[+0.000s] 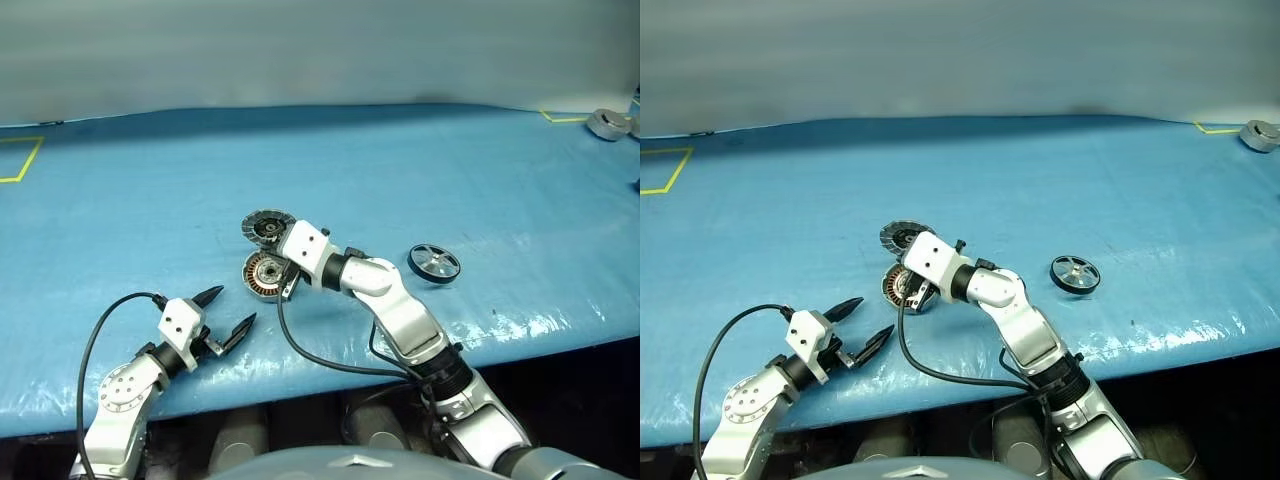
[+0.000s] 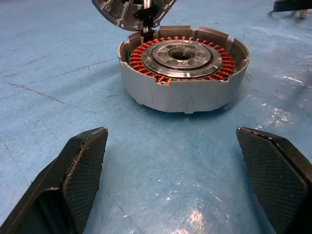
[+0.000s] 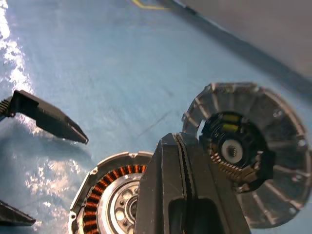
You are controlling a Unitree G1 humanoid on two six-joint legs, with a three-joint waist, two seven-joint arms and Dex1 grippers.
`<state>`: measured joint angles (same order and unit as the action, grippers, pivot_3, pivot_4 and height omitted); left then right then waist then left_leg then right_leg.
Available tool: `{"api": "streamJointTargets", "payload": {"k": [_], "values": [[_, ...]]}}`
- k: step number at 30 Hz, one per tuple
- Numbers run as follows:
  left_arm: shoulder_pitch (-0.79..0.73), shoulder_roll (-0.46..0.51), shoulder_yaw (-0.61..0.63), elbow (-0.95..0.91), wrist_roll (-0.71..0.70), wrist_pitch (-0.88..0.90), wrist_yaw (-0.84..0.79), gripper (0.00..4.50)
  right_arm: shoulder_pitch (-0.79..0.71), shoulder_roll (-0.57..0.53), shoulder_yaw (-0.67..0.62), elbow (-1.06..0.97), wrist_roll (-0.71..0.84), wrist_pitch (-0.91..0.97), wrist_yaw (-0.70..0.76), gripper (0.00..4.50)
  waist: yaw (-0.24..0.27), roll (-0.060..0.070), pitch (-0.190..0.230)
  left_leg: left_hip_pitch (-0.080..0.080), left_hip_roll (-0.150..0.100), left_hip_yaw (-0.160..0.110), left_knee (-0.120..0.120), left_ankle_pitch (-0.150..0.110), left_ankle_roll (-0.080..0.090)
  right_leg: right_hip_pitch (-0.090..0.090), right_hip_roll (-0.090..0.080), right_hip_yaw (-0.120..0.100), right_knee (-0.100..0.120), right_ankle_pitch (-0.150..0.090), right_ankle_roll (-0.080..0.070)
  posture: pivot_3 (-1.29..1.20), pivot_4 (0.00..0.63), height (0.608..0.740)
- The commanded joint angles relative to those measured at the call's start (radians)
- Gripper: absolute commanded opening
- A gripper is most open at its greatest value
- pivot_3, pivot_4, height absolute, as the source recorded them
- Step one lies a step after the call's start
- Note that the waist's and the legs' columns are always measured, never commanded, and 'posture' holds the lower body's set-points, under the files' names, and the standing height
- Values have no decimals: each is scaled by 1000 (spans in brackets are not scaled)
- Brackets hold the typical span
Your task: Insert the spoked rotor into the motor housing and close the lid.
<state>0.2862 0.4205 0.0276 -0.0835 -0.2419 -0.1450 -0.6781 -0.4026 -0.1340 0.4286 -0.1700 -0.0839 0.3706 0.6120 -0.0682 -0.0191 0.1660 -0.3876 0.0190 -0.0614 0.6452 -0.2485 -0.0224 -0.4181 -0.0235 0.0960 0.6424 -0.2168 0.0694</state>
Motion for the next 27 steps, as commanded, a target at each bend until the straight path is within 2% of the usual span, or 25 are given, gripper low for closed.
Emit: {"api": "streamJointTargets", "payload": {"k": [1, 9, 15, 18, 22, 27], "values": [[-12, -4, -4, 2, 1, -19, -9, 4500, 20, -35, -54, -92, 32, 9, 0, 17, 2, 0, 0, 0, 0, 0, 0, 0, 0, 0, 0, 0, 0, 0, 0, 0, 150, 740], [-42, 2, -11, 17, -13, -25, -47, 4500, 111, -281, -196, -200, 15, 144, 16, 17, 9, 0, 0, -7, -2, 0, 2, 0, 0, -6, -1, 0, 0, 1, 1, 0, 150, 740], [-70, 22, -10, 7, -33, -17, -101, 4500, 160, -452, -390, -251, 37, 246, 17, 17, 7, 0, 0, -8, -2, 1, 2, 0, 0, -7, -1, 0, 0, 1, 1, 0, 150, 740], [-80, 26, -6, 8, -37, -14, -111, 4500, 177, -497, -413, -243, 24, 294, 7, 619, 7, 0, 0, -8, -2, 1, 2, 0, 0, -7, -1, 1, 0, 1, 1, 0, 150, 740], [-79, 31, 0, 3, -38, -10, -121, 4500, 200, -511, -464, -237, 35, 329, -14, 1890, 7, 0, 1, -8, -1, 1, 2, 0, 0, -7, -1, 1, 0, 1, 1, 0, 150, 740], [-65, 33, 1, 3, -37, -14, -121, 4500, 258, -592, -524, -257, 69, 373, 38, 1890, 12, 0, 1, -8, -2, 2, 3, 0, 0, -6, -2, 2, 0, 2, 2, 0, 150, 740]]}}
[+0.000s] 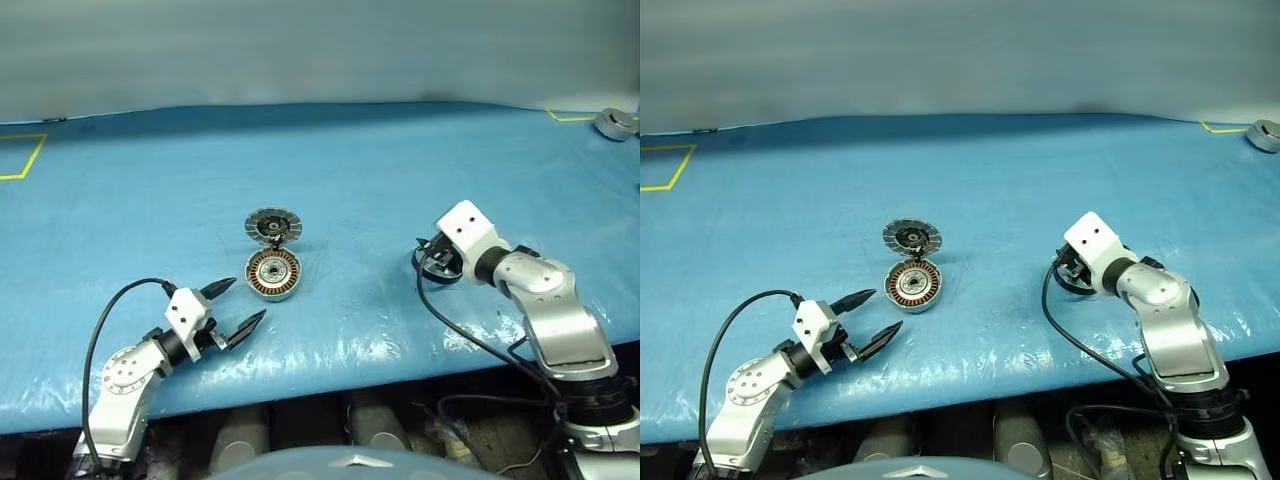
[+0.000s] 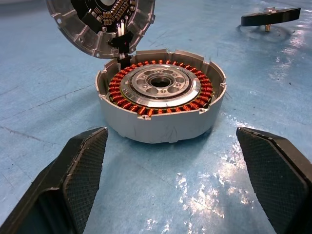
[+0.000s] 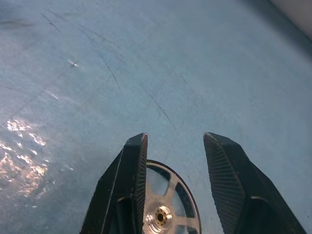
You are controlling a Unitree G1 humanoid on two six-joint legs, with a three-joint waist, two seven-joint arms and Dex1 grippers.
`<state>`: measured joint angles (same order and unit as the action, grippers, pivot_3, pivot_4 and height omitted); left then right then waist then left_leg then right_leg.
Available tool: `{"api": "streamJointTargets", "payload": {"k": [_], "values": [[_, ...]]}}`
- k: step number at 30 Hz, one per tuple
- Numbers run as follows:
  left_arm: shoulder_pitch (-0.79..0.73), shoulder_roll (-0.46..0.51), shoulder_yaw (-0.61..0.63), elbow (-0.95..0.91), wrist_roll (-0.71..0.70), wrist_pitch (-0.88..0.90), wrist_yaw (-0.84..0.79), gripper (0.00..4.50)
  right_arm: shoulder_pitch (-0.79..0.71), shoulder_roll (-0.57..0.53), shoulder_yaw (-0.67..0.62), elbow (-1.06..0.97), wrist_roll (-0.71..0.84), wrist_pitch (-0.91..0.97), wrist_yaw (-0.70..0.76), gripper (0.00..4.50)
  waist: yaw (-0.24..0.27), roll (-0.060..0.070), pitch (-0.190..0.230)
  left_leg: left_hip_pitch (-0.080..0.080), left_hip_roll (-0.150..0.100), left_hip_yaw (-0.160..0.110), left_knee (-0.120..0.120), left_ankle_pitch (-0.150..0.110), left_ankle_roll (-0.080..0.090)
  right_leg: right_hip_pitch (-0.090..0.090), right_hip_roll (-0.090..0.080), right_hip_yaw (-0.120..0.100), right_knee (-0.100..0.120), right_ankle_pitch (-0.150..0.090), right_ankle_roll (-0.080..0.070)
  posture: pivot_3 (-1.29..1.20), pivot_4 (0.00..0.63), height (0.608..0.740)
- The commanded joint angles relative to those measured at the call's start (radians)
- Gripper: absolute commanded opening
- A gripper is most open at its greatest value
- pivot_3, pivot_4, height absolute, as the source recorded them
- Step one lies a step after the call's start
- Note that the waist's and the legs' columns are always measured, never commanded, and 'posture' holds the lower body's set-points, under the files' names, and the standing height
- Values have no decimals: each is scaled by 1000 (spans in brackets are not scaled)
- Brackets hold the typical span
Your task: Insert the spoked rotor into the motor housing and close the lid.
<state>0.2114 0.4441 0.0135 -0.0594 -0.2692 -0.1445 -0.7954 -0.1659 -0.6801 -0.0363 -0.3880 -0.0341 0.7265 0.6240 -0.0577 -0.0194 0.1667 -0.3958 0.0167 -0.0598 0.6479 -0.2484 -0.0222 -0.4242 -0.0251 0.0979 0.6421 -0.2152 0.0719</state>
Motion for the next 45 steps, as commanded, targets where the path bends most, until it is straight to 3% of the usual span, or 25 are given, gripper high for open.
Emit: {"api": "streamJointTargets", "payload": {"k": [1, 8, 27, 41, 45], "values": [[11, 9, 15, -21, -9, -15, -4, 4500, 31, -58, -72, -42, 29, 23, 32, 1890, 2, 0, 0, 0, 0, 0, 0, 0, 0, 0, 0, 0, 0, 0, 0, 0, 150, 740], [16, 2, 9, -17, -4, -16, -1, 4500, 85, -108, -146, -43, 79, 65, 53, 1890, 2, 0, 0, 1, 0, 0, 1, 0, 0, 0, 0, 0, 1, 0, 1, 0, 150, 740], [17, 1, 14, -12, 17, -15, 21, 4500, 62, -52, -34, 103, 128, 56, 12, 1890, 2, 0, 0, 1, 0, 0, 3, 0, 0, 2, 0, 1, 1, 1, 2, 0, 150, 740], [25, -4, 6, -4, 24, -23, 34, 4500, 83, -23, -2, 98, 190, 102, 40, 1890, 1, 0, 0, 3, 0, 0, 4, 0, 0, 5, 1, 1, 0, 1, 2, 0, 150, 740], [22, -4, 8, 2, 26, -26, 35, 4500, 81, 9, -17, 92, 211, 90, 28, 1320, 0, -1, 0, 7, 0, 0, 4, 0, 0, 9, 1, 1, 0, 1, 2, 0, 150, 740]]}}
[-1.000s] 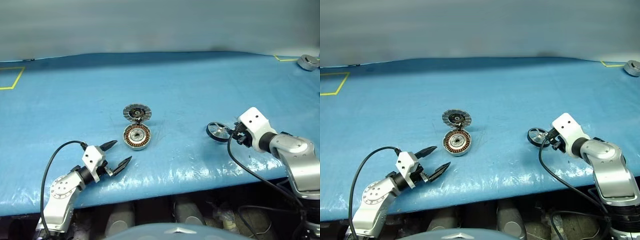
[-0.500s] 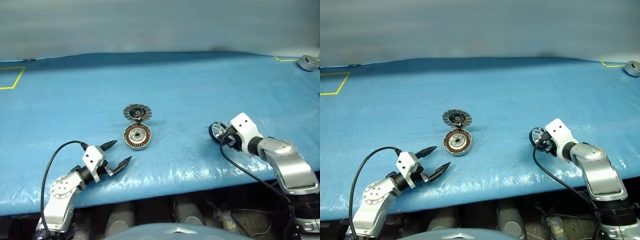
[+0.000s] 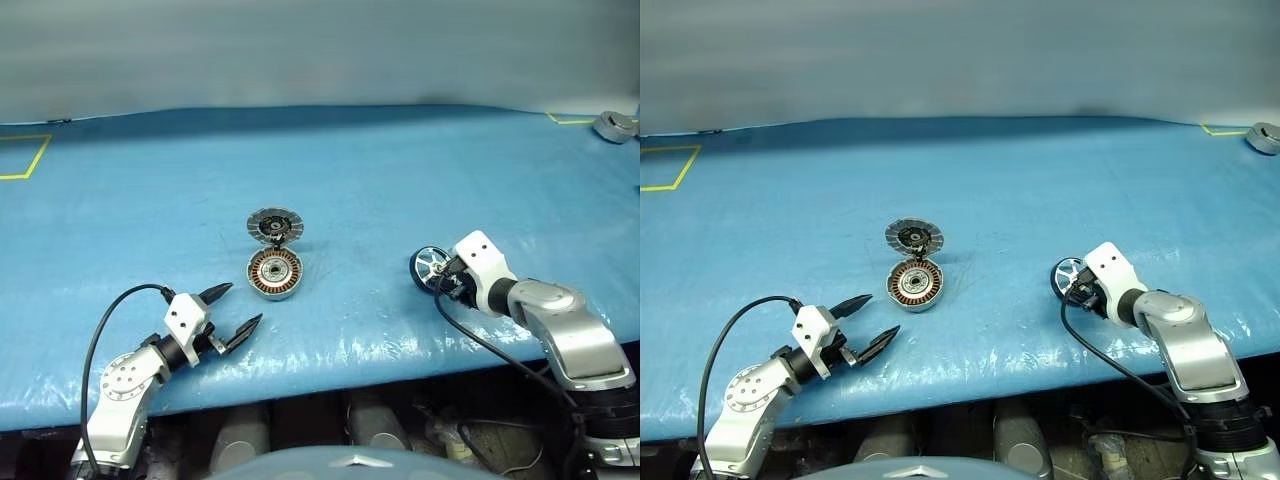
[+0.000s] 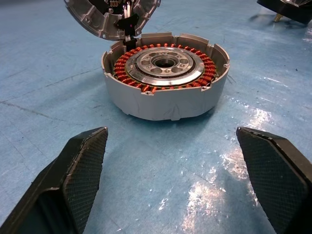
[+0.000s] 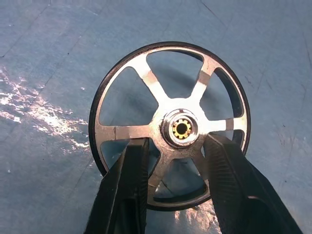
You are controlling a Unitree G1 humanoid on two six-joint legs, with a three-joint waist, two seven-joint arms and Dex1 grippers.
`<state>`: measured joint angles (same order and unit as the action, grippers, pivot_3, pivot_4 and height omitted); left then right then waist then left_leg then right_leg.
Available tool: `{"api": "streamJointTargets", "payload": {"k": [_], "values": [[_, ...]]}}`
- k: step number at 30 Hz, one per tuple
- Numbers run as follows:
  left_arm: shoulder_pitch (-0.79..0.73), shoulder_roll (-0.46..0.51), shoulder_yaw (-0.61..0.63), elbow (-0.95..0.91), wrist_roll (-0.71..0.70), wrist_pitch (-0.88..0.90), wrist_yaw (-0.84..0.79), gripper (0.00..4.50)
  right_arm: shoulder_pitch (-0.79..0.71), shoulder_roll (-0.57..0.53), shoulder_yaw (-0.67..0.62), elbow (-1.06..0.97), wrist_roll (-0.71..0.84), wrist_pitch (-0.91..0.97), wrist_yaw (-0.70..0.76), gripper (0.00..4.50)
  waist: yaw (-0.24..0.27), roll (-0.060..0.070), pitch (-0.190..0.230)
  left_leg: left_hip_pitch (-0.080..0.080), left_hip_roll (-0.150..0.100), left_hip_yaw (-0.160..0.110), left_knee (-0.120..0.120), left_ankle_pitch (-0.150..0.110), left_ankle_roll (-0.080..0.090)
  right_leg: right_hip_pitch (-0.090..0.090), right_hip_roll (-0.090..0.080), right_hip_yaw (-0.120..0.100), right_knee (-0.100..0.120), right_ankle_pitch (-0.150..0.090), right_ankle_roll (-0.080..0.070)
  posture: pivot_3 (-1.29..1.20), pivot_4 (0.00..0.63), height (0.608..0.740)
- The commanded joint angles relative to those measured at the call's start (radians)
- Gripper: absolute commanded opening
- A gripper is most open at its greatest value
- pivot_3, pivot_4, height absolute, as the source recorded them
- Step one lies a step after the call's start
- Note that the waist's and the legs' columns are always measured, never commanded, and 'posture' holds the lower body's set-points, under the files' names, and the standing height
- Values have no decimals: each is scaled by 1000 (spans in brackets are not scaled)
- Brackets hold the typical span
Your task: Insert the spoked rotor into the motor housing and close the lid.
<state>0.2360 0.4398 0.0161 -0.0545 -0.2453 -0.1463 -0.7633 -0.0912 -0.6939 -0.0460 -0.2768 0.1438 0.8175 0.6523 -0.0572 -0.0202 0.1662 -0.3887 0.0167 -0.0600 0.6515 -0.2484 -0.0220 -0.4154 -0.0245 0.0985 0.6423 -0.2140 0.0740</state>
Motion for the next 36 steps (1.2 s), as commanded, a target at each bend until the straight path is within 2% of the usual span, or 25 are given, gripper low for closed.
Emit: {"api": "streamJointTargets", "payload": {"k": [1, 5, 12, 18, 22, 28, 36], "values": [[-2, 2, 7, -4, 2, -24, 3, 4500, 5, 29, -13, -27, 37, -2, -5, 1320, -2, 0, 0, 1, 0, 0, 0, 0, 0, 1, 0, 0, 0, 0, 0, 0, 150, 740], [3, 9, 15, -7, -2, -23, -1, 4500, -12, 48, -50, -68, 56, -19, -25, 1320, -5, 0, 0, 3, 0, 0, 0, 0, 0, 2, 0, 0, 0, 0, 0, 0, 150, 740], [1, 19, 27, -19, -23, -12, -15, 4500, -58, 113, -101, -200, 202, -58, 5, 1320, -4, 1, 1, 2, 0, 0, -1, 0, 0, 1, 0, 0, 0, 0, 0, 0, 150, 740], [4, 32, 22, -9, -53, -3, -63, 4500, -67, 181, 6, -285, 342, -126, 123, 1320, -4, 1, 1, 2, 0, 0, -1, 0, 0, 1, 0, 0, 0, 0, 0, 0, 150, 740], [-4, 43, 21, 4, -61, -4, -90, 4500, -101, 226, 147, -247, 311, -160, 128, 1320, -5, 1, 1, 2, 1, 0, -1, 0, 0, 1, 0, 0, 0, 0, 0, 0, 150, 740], [-14, 52, 39, 6, -68, -22, -107, 4500, -169, 265, 269, -113, 217, -246, 114, 1320, -4, 1, 1, 2, 1, 0, -1, 0, 0, 1, 0, 0, 0, 0, 0, 0, 150, 740], [5, 49, 64, 0, -59, -48, -99, 4500, -261, 323, 352, 58, 113, -331, 97, 1320, -8, 1, 1, 2, 1, 0, -3, 0, 0, 0, 0, 0, 0, 0, -1, 0, 150, 740]]}}
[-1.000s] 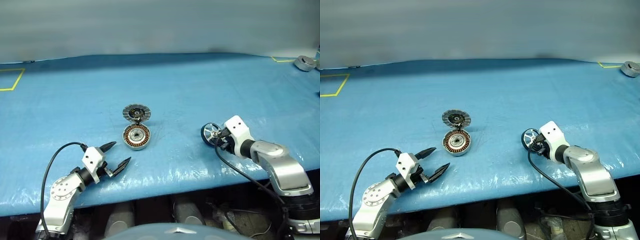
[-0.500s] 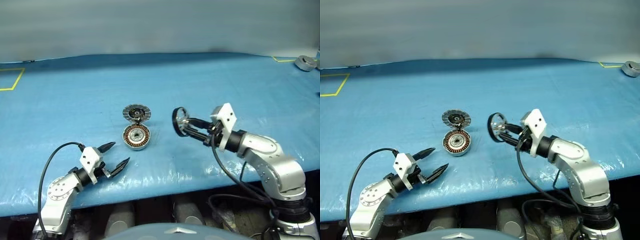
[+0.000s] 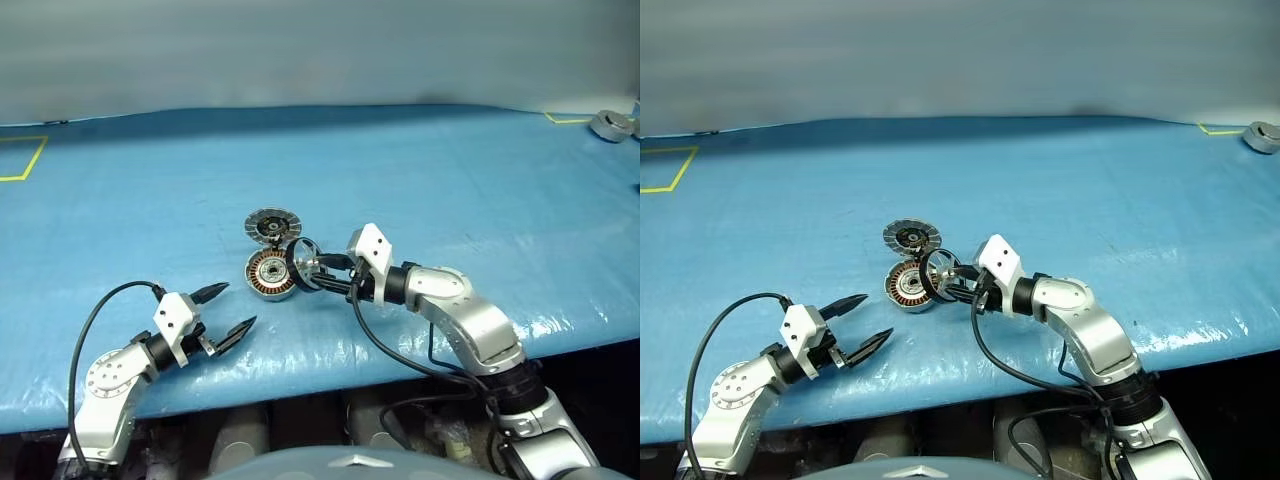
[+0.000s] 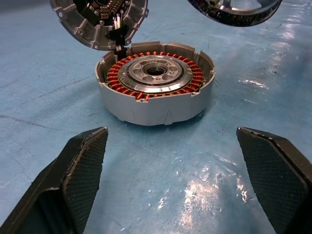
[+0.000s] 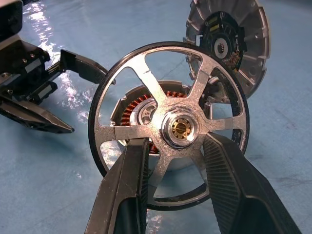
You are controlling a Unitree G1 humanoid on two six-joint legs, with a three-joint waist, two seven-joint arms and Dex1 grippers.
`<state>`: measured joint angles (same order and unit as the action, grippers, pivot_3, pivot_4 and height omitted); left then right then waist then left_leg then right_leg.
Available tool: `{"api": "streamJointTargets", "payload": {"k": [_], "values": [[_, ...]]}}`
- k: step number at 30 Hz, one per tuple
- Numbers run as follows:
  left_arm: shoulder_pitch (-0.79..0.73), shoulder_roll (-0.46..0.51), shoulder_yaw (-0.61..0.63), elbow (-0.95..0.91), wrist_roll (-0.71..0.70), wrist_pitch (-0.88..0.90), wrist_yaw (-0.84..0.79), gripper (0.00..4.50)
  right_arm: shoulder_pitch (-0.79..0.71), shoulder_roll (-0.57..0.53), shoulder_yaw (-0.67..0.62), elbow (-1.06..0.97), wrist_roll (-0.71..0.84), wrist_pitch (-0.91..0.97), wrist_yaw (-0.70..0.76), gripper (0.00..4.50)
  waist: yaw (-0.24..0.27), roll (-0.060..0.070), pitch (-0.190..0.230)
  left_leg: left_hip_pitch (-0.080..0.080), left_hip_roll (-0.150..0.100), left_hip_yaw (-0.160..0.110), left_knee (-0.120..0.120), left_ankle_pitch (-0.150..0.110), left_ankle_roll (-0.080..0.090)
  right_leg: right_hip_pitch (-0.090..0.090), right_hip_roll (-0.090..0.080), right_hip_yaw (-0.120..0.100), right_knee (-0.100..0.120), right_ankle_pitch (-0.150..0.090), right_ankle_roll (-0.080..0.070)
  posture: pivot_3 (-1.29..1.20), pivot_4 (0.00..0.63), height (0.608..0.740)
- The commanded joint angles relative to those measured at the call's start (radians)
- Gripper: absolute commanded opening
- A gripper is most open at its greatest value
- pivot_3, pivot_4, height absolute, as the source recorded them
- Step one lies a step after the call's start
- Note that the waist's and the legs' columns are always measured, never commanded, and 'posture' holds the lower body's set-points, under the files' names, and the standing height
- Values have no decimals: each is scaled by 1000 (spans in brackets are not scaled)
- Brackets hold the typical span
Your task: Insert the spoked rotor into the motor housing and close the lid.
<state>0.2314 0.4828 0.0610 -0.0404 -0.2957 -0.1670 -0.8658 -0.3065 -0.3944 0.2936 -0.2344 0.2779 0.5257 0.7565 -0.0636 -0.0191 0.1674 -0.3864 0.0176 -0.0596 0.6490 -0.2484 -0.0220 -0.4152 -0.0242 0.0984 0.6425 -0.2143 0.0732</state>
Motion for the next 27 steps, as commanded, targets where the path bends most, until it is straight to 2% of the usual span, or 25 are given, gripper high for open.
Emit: {"api": "streamJointTargets", "payload": {"k": [1, 13, 21, 27], "values": [[11, 5, 20, -15, -9, -28, 4, 4500, -53, 30, 15, 26, -25, -42, -8, 1320, -2, 0, 0, 0, 0, 0, 0, 0, 0, 0, 0, 0, 0, 0, 0, 0, 150, 740], [19, -14, 12, -11, 7, -44, 31, 4500, -131, 105, 82, 94, -62, -67, 23, 1320, -2, 0, 0, 0, 0, -1, 0, 0, 0, 0, 0, 0, 0, 0, 0, 0, 150, 740], [19, -15, 8, -9, 16, -49, 44, 4500, -157, 155, 100, 204, -106, -96, 9, 1320, -2, 0, 0, 0, 0, -1, 0, 0, 0, 0, 0, 0, 0, 0, 0, 0, 150, 740], [30, -12, 13, -10, 17, -53, 47, 4500, -156, 165, 96, 206, -118, -107, 15, 1320, -2, 0, 0, 0, 0, 0, 0, 0, 0, 0, 0, 0, 0, 0, 0, 0, 150, 740]]}}
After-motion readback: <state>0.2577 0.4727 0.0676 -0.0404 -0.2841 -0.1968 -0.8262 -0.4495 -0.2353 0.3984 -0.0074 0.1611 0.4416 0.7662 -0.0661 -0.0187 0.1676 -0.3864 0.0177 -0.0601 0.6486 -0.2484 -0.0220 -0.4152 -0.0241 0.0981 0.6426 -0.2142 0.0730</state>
